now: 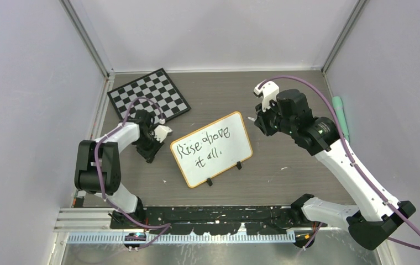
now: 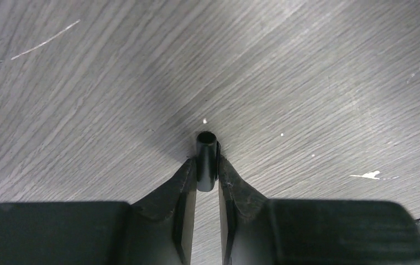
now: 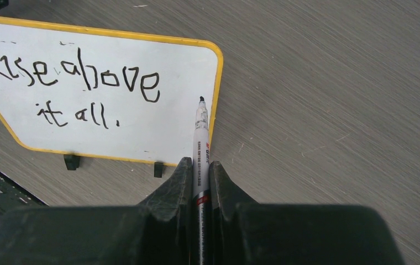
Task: Write a sentence on the whiteboard
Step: Pick up the pen cap from the center of the board.
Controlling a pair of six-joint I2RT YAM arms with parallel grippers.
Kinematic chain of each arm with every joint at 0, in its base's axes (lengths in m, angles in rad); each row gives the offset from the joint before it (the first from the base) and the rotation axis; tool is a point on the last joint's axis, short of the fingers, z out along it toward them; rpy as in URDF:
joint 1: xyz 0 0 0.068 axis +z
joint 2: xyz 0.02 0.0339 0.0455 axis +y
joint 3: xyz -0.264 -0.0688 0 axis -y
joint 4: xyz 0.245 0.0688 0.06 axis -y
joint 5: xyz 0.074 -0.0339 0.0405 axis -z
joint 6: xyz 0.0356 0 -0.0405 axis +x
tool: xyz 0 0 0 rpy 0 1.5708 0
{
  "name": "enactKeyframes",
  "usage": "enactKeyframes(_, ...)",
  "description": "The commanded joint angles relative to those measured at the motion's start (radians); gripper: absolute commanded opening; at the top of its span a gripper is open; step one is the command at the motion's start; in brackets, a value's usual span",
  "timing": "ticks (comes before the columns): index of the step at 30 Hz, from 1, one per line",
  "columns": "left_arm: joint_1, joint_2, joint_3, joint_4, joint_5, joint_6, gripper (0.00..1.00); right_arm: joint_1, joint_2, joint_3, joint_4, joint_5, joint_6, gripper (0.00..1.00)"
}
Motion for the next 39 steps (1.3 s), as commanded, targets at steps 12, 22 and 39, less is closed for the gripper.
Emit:
enactKeyframes(12, 0.121, 0.087, 0.057, 0.109, 0.167, 0.164, 0.39, -0.005, 0.002, 0.074, -0.018, 0.024, -0.013, 0.0)
enactKeyframes(22, 0.172, 0.099, 0.05, 0.073, 0.201, 0.186, 0.06, -0.005, 0.002, 0.105, -0.027, 0.02, -0.014, 0.0)
enactKeyframes(39, -0.005, -0.321, 0.6, -0.401, 0.422, 0.177, 0.0, -0.005, 0.072, 0.306, -0.045, -0.228, 0.149, 0.0)
